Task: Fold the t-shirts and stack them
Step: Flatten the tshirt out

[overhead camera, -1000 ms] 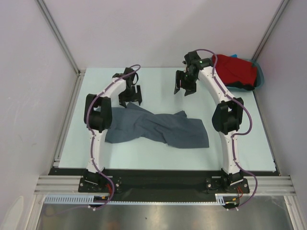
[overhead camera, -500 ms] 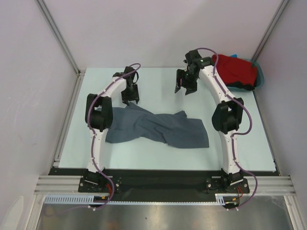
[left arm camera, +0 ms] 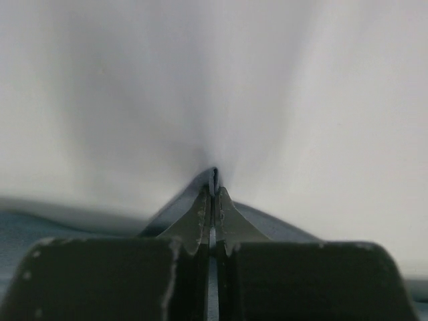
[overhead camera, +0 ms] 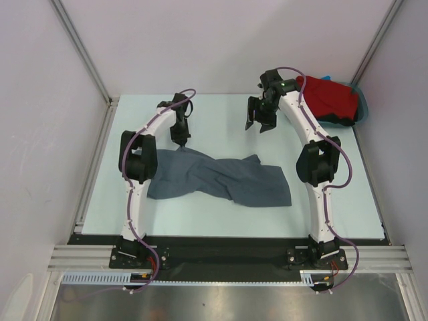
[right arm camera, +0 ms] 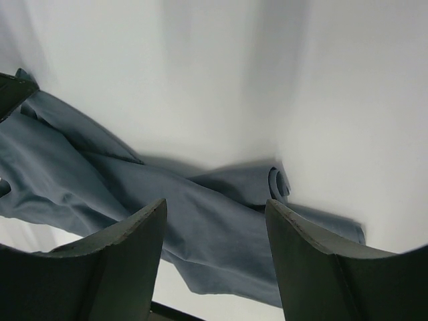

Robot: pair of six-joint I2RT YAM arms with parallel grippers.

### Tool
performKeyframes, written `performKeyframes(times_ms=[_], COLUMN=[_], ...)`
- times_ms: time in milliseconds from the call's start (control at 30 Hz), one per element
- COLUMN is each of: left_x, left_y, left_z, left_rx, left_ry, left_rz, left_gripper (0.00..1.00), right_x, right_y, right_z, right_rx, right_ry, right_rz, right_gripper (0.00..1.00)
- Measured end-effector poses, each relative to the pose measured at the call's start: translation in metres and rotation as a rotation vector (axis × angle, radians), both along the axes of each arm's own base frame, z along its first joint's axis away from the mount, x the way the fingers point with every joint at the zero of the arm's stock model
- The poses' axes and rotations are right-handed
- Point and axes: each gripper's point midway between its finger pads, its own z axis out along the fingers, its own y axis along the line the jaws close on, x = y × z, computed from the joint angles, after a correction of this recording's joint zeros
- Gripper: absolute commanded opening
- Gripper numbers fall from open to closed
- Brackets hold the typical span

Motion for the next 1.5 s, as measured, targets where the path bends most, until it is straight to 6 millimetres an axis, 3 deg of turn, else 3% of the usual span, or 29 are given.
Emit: performKeyframes(times_ms=[233, 367, 467, 533, 767, 1033, 1200, 1300, 1500], left_x=[0.0, 0.027, 0.065, 0.075, 0.097, 0.121, 0.106, 0.083, 0.023], left_y=[-0.002, -0.016, -0.037, -0.047, -0.077, -0.083, -0.078, -0.079, -0.09], left_z=[0.003, 0.025, 0.066, 0.094, 0.184, 0.279, 0.33, 0.367, 0.464], left_rx=[-0.005, -0.057, -0.163, -0.237, -0.543, -0.859, -0.945, -0.992, -1.123], left_ry=[0.006, -0.035, -0.175, -0.247, -0.446, -0.66, -0.73, -0.76, -0.873], left_rz=[-0.003, -0.008, -0.009, -0.01, -0.067, -0.126, -0.185, -0.239, -0.443], left_gripper=[0.0, 0.0, 0.0, 0.0, 0.0, 0.0, 0.0, 0.01, 0.07], right_x=[0.0, 0.0, 0.0, 0.0, -0.002, -0.002, -0.001, -0.001, -0.002], right_y=[0.0, 0.0, 0.0, 0.0, 0.0, -0.007, -0.01, -0.01, -0.004], right_z=[0.0, 0.0, 0.0, -0.001, -0.016, -0.038, -0.045, -0.047, -0.047], right_rx=[0.0, 0.0, 0.001, 0.001, -0.005, -0.049, -0.068, -0.077, -0.082], right_ry=[0.0, 0.0, 0.0, 0.003, 0.026, 0.051, 0.051, 0.053, 0.046], right_rz=[0.0, 0.0, 0.0, -0.003, -0.012, -0.038, -0.05, -0.059, -0.062], right_gripper=[0.66, 0.66, 0.66, 0.66, 0.64, 0.61, 0.6, 0.6, 0.6])
